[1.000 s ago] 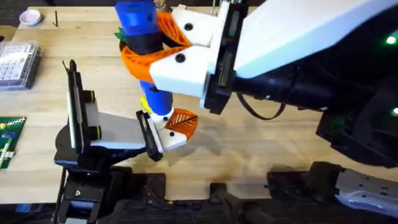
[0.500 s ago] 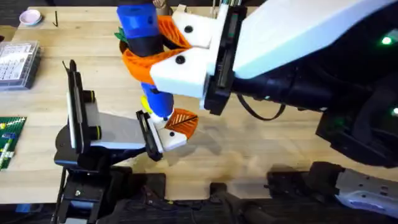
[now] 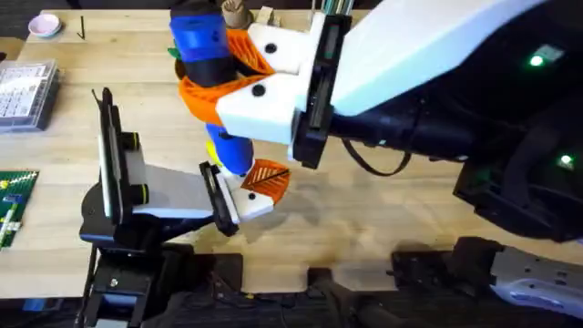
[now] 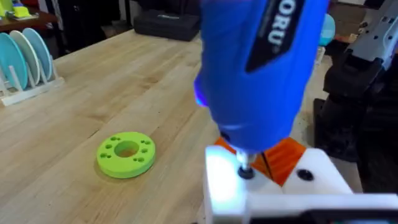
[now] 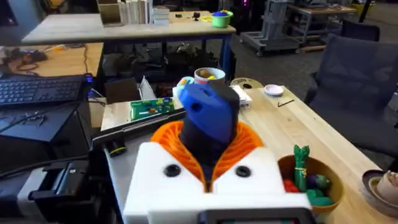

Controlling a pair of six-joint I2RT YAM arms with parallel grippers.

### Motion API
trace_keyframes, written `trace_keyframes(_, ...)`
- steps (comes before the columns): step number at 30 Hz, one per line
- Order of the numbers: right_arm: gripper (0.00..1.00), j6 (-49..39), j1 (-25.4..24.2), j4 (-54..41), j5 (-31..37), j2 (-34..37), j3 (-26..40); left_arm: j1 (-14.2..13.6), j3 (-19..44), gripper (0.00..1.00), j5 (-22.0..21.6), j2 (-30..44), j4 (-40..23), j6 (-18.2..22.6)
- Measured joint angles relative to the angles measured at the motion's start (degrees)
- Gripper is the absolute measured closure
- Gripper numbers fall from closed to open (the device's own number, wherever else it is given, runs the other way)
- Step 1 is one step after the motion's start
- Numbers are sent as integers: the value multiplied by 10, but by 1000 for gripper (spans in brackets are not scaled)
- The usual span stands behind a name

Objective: Pick up the gripper from the table and insert it into the empty holder that is missing its gripper. Then pick up a screw, insert it into the mounting hole, and use the screwdriver to tighten it. Finally, clean up the table by picking up the vegetable and placing it into the bucket.

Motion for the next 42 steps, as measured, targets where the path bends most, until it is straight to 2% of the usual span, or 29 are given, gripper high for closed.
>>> trace_keyframes(18, 983, 2, 0, 19, 0, -1, -2, 0, 0, 988, 0, 0, 1, -1)
trace_keyframes(24, 983, -21, -13, 63, 0, -41, -3, 0, 0, 988, 0, 0, 2, -1)
trace_keyframes(28, 983, -75, -67, 15, 13, -54, -3, 0, 0, 988, 0, 0, 2, -1)
trace_keyframes(33, 984, -191, -136, -64, 72, -14, -3, 0, 0, 988, 0, 0, 2, -1)
trace_keyframes(36, 984, -286, -199, -92, 105, 36, -3, 0, 0, 988, 0, 0, 2, -2)
trace_keyframes(42, 984, -403, -331, -95, 139, 165, -3, 0, 0, 988, 0, 0, 2, -1)
